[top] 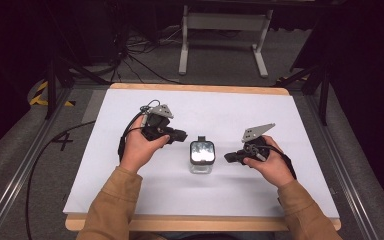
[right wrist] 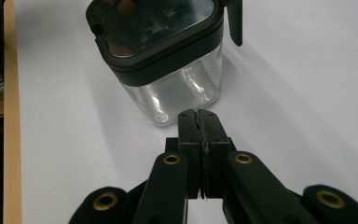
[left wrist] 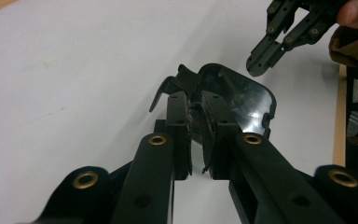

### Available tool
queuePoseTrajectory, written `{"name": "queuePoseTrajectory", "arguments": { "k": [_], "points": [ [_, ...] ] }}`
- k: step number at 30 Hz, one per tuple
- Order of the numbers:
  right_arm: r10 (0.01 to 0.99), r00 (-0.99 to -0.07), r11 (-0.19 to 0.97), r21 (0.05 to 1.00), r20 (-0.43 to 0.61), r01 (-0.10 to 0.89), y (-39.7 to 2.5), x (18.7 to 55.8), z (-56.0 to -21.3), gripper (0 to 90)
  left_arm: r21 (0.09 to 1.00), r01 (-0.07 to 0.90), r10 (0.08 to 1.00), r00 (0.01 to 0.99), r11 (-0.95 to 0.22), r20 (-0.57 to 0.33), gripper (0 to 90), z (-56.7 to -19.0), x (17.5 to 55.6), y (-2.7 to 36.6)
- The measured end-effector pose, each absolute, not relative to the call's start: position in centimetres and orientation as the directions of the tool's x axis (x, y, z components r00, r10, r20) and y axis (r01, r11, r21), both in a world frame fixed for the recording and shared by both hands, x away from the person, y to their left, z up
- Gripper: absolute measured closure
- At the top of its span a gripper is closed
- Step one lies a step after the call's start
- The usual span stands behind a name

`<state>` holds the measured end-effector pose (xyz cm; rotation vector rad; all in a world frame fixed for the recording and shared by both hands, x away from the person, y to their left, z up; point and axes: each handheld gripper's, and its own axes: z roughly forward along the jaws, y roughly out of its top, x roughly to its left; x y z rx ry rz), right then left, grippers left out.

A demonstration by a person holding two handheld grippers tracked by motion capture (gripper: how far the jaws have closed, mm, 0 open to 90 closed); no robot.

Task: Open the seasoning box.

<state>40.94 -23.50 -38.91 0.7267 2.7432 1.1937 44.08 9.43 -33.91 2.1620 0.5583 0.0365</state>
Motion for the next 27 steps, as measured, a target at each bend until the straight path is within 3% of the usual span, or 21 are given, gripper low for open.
{"name": "queuePoseTrajectory", "arguments": {
  "k": [7,27],
  "points": [
    [0.465,-0.876,0.583,0.701,0.124,0.409,-24.3,39.9,-39.1,89.7,0.782,0.331,0.382,0.915,-0.528,-0.130,83.5,-33.9,45.4,7.3],
    [0.497,-0.859,0.561,0.708,0.126,0.428,-25.9,38.5,-39.2,89.7,0.767,0.336,0.342,0.926,-0.547,-0.162,87.9,-36.3,47.6,4.6]
  ]
}}
